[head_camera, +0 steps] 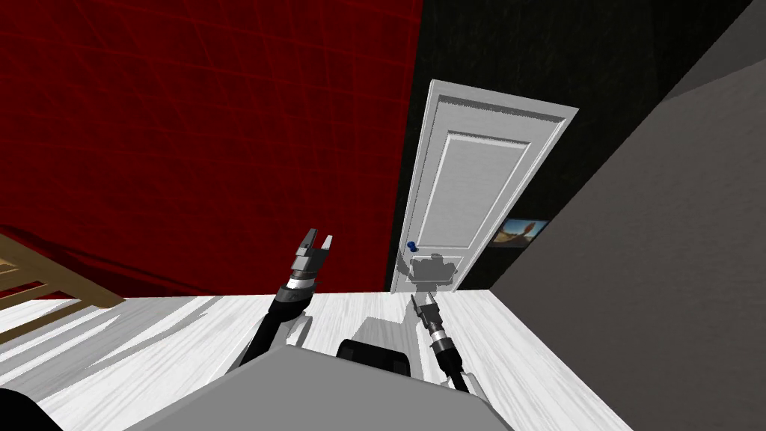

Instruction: Pull the door open

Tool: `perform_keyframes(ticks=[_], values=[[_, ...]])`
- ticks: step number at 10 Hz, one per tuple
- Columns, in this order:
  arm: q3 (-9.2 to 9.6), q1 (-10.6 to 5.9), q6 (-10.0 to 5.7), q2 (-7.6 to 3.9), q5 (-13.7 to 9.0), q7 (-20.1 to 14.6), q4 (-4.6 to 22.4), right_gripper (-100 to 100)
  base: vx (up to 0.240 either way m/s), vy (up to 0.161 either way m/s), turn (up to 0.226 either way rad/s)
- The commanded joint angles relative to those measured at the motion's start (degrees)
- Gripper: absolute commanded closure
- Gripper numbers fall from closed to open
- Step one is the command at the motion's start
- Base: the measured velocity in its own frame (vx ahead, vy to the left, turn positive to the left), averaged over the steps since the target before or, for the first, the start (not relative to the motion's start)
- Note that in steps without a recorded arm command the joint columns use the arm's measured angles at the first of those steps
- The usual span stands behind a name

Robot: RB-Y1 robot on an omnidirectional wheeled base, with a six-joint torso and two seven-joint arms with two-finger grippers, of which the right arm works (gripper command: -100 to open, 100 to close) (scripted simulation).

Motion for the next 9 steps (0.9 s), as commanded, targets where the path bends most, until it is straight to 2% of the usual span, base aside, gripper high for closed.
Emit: perform_keyframes(ticks=[1, 5, 9], values=[[-0.92, -0.67, 0.27, 0.01, -1.39, 1.63, 1.04, -100, 0.071, 0.019, 0.149], [-3.56, -2.81, 1.62, 0.03, -5.6, 5.7, 3.36, -100, 0.132, -0.006, 0.203], [-5.91, -4.96, 2.87, 0.75, -9.55, 9.57, 5.49, -100, 0.168, -0.058, 0.156]])
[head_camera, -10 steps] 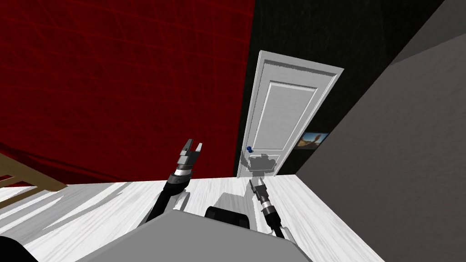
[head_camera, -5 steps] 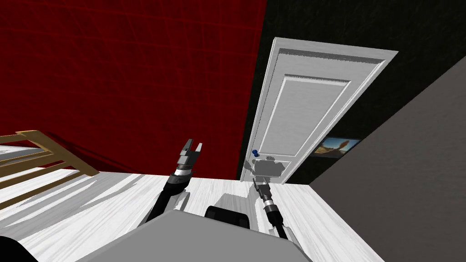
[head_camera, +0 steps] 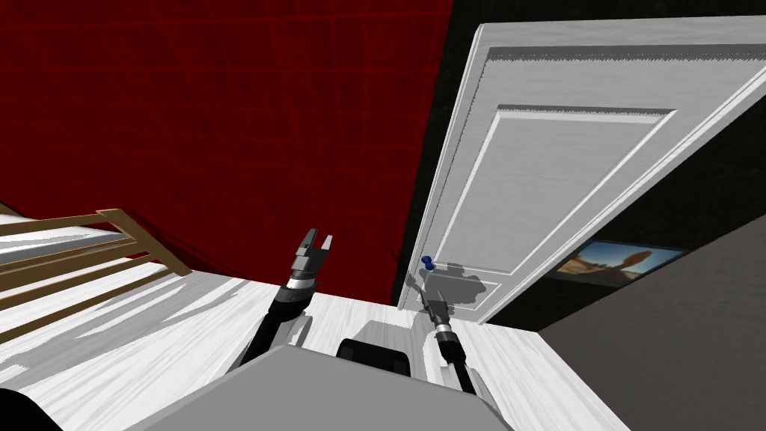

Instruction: Pull the door open

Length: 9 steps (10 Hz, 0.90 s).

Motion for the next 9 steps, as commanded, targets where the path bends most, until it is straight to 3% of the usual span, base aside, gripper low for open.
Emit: perform_keyframes(ticks=[1, 2, 4, 9], values=[[-0.88, -0.66, 0.76, 0.45, -1.61, 1.58, 0.36, -100, 0.171, -0.098, 0.167], [-0.88, -0.66, 0.76, 0.45, -1.61, 1.58, 0.36, -100, 0.117, -0.082, 0.061], [-2.09, -2.0, 1.46, 1.46, -3.84, 3.8, 1.54, -100, 0.15, -0.105, 0.137], [-3.9, -5.12, 2.77, 5.6, -8.01, 8.16, 3.74, -100, 0.119, -0.17, 0.106]])
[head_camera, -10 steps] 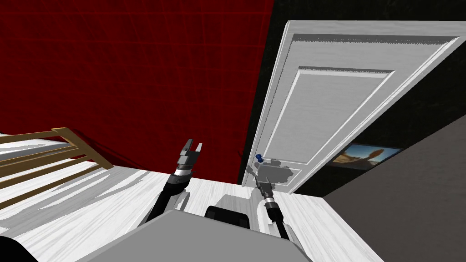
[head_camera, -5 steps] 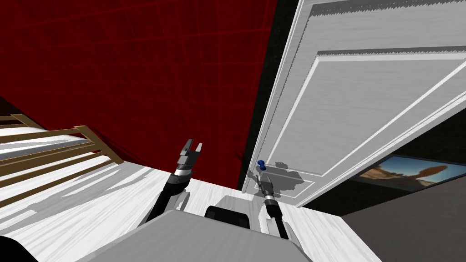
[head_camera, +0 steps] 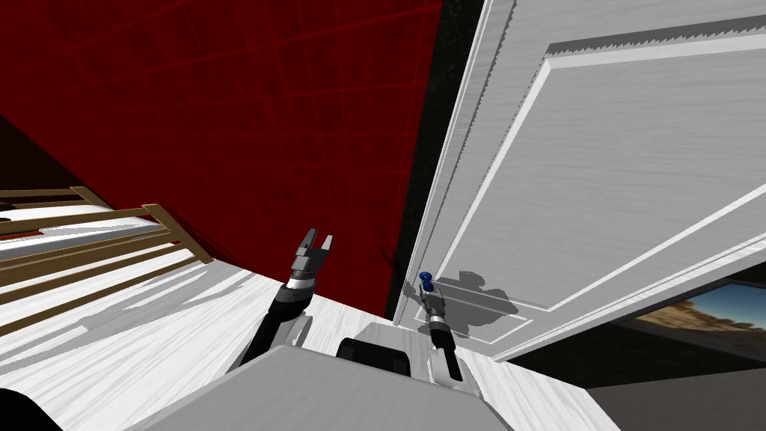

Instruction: Pull the door open

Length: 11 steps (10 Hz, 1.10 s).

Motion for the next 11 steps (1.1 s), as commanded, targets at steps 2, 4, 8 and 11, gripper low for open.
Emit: perform_keyframes(ticks=[2, 4, 8, 11], values=[[-0.28, -1.47, 0.58, 2.67, -1.3, 1.69, 0.6, -100, 0.02, -0.157, 0.062], [-0.26, -1.85, 0.49, 3.31, -1.4, 1.95, 1.06, -100, 0.007, -0.057, 0.031], [-0.26, -1.85, 0.49, 3.31, -1.4, 1.95, 1.06, 100, -0.001, 0.013, 0.0], [-0.14, -1.77, 0.49, 3.12, -1.69, 0.35, 1.17, 100, -0.001, 0.001, 0.013]])
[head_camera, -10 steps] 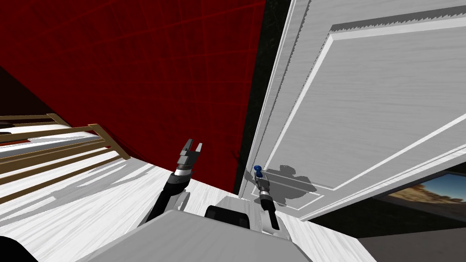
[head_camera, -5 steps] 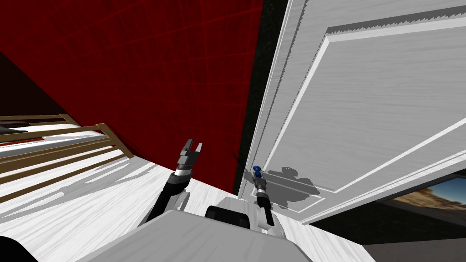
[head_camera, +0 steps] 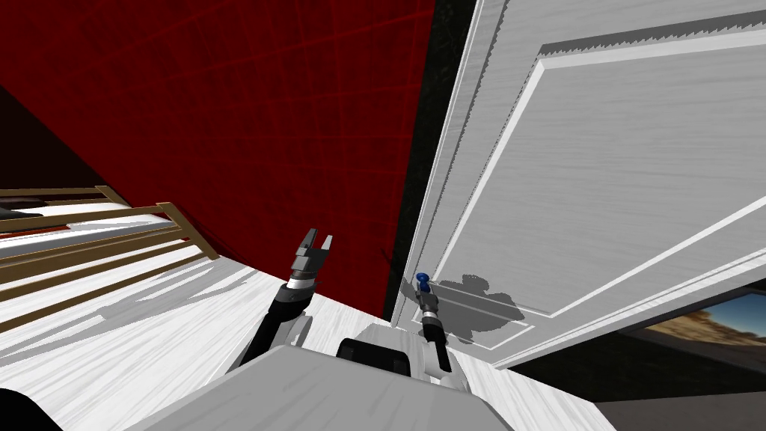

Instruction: Pull the door open

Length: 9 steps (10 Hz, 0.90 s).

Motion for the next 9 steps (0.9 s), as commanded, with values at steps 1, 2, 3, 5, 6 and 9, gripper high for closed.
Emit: perform_keyframes(ticks=[1, 2, 3, 5, 6, 9], values=[[-0.02, 0.23, 0.12, -0.33, -0.31, -1.64, -0.25, 100, -0.005, 0.003, 0.034], [-0.03, 0.31, 0.09, -0.62, -0.59, -2.96, -0.2, 100, -0.006, 0.004, 0.033], [-0.01, 0.36, 0.07, -0.83, -0.84, -4.16, -0.17, 100, -0.009, 0.005, 0.035], [0.03, 0.47, 0.02, -1.29, -1.38, -6.74, -0.09, 100, -0.01, 0.003, 0.038], [0.05, 0.52, -0.01, -1.52, -1.65, -8.03, -0.05, 100, -0.009, 0.006, 0.037], [0.16, 0.68, -0.1, -2.26, -2.61, -12.37, 0.09, 100, -0.01, 0.005, 0.043]])
